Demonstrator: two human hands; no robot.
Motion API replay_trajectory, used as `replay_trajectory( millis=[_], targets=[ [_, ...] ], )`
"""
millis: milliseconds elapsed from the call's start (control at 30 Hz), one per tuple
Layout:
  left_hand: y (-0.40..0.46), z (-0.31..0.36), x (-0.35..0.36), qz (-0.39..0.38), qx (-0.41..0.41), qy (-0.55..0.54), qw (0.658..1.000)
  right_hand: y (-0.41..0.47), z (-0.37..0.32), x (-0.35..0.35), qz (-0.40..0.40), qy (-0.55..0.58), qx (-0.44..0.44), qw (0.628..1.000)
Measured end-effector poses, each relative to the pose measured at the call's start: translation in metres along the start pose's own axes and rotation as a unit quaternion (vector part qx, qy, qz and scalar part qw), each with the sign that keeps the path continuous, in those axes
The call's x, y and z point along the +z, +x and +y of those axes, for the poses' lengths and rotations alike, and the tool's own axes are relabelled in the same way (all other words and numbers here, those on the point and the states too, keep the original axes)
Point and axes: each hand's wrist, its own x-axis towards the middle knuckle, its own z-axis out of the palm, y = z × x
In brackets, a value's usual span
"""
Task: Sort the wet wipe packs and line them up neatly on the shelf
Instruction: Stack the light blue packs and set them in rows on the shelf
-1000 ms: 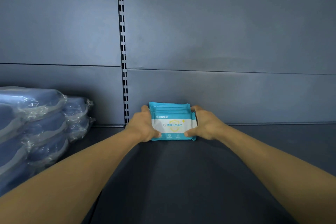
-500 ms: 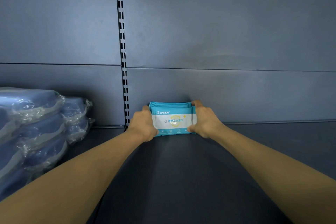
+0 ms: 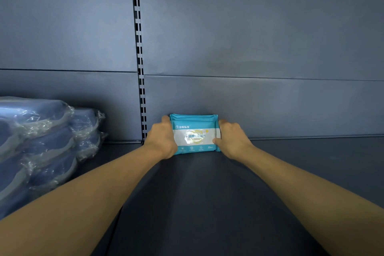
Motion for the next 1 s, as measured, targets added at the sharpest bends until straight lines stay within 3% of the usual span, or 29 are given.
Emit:
replay_trajectory(
  millis=[267, 567, 1000],
  targets=[
    [-0.006, 0.0, -0.005, -0.017, -0.008, 0.013, 1.0, -0.011, -0.002, -0.006, -0.03, -0.05, 0.007, 0.998],
    [-0.052, 0.023, -0.044, 0.013, -0.006, 0.163, 0.987, -0.052, -0.012, -0.05, 0.005, -0.11, -0.079, 0.991],
    [-0.226, 0.099, -0.076, 0.022, -0.026, 0.239, 0.97, -0.192, -0.008, -0.112, 0.011, -0.061, -0.167, 0.984]
  ],
)
